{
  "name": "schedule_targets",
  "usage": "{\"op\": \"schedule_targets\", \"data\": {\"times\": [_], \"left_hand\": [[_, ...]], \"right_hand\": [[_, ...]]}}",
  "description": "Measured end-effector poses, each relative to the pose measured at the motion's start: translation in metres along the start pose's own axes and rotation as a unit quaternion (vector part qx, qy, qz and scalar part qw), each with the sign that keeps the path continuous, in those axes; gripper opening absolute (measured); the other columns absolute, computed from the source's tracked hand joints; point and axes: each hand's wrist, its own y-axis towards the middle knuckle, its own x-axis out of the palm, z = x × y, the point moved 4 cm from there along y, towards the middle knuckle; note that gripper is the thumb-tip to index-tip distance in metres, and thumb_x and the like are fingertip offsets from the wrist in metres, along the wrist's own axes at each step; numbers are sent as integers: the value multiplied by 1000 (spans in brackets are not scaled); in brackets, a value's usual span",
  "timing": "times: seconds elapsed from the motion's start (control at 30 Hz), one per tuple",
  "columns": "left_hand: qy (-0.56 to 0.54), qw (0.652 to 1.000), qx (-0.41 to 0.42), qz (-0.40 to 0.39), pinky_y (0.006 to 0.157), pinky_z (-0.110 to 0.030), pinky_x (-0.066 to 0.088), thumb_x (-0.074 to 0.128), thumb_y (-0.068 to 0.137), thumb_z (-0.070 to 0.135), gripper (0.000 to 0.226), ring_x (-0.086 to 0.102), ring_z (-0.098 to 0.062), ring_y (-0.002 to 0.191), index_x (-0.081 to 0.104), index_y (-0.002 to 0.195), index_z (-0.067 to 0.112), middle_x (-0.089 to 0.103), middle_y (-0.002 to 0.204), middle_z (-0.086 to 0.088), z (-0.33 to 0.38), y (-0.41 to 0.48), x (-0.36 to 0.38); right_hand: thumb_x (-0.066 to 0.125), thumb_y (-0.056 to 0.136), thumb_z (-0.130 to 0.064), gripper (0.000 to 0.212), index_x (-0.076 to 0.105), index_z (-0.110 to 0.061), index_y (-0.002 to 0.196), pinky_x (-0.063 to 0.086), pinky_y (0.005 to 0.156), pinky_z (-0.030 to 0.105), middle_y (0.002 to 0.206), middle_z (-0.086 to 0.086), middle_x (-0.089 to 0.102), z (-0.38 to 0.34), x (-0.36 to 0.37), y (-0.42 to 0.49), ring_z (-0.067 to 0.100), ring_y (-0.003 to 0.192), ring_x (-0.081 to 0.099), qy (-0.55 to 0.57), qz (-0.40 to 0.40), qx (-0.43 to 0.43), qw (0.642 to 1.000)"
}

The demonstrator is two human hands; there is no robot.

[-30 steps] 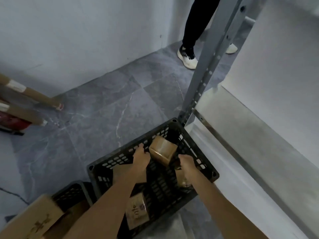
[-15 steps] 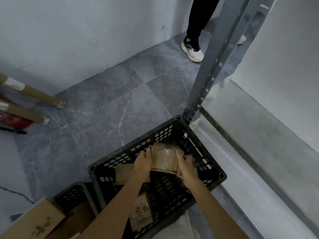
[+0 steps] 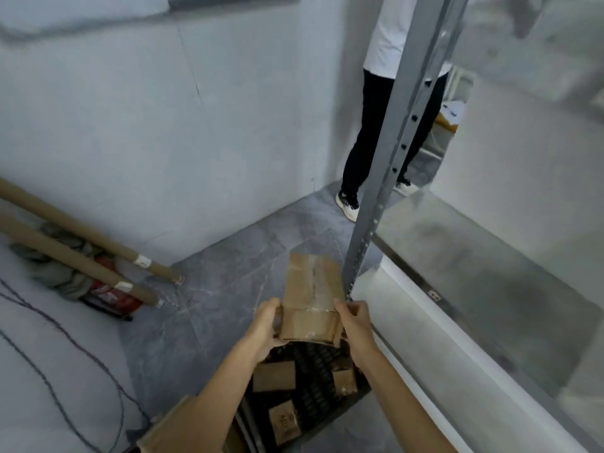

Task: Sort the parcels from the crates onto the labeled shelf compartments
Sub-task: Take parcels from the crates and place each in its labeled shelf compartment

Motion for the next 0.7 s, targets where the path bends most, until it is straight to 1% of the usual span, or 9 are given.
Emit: {"op": "schedule_targets", "data": {"times": [0.1,0.17,0.23,0.33,0.4,0.47,0.53,0.63,0.7], "left_hand": [[-14,999,21,-23,71,-43,56,54,89,52,32,60,-27,100,56,104,24,62,106,-6,51,-66,0],[-4,999,35,-41,71,-46,58,66,82,48,52,61,-30,104,50,123,21,63,115,-12,79,-98,-3],[9,997,58,-59,73,-46,56,71,77,44,68,61,-32,105,43,133,18,61,120,-14,104,-124,-6],[35,989,126,-73,62,-35,55,76,68,46,91,63,-23,93,31,142,17,63,114,-8,135,-156,-6],[57,979,193,-42,69,-34,53,77,69,43,96,60,-18,93,23,144,20,60,117,-3,148,-171,-4],[128,954,271,11,94,-37,45,78,71,40,104,51,-19,116,10,149,24,43,143,-6,155,-182,-2],[198,915,350,46,110,-40,34,80,68,40,114,35,-22,135,3,150,24,25,154,-7,160,-197,5],[269,848,452,71,110,-37,34,81,60,46,124,33,-19,135,0,151,24,24,148,-3,161,-222,18],[317,799,503,95,105,-33,35,79,59,47,124,33,-17,132,-3,150,25,27,142,0,161,-235,23]], "right_hand": [[64,88,-32,27,48,-14,99,54,80,34,102,7,59,-74,7,-56,18,92,60,-40,-3,-82,996],[67,87,-31,28,50,-13,101,53,84,35,103,6,59,-112,9,-87,19,97,59,-41,-8,-128,991],[66,87,-29,26,51,-13,102,51,81,26,104,4,60,-146,7,-111,17,100,59,-39,-16,-179,983],[63,90,-23,18,50,-26,102,46,77,16,106,-6,59,-187,3,-143,9,99,57,-76,-22,-268,960],[62,91,-22,26,47,-34,109,50,81,21,108,-15,55,-208,3,-160,8,101,56,-101,-25,-312,944],[62,90,-27,34,43,-39,116,53,88,32,110,-19,54,-225,7,-175,9,107,57,-112,-35,-327,938],[65,87,-38,49,40,-35,129,48,99,36,126,-14,53,-236,12,-184,14,121,52,-110,-49,-319,940],[71,76,-51,105,5,-23,152,28,115,37,154,1,26,-244,14,-188,20,140,30,-98,-40,-283,953],[73,74,-52,113,-5,-26,152,26,114,35,157,2,19,-246,14,-191,19,142,27,-60,-41,-270,960]]}}
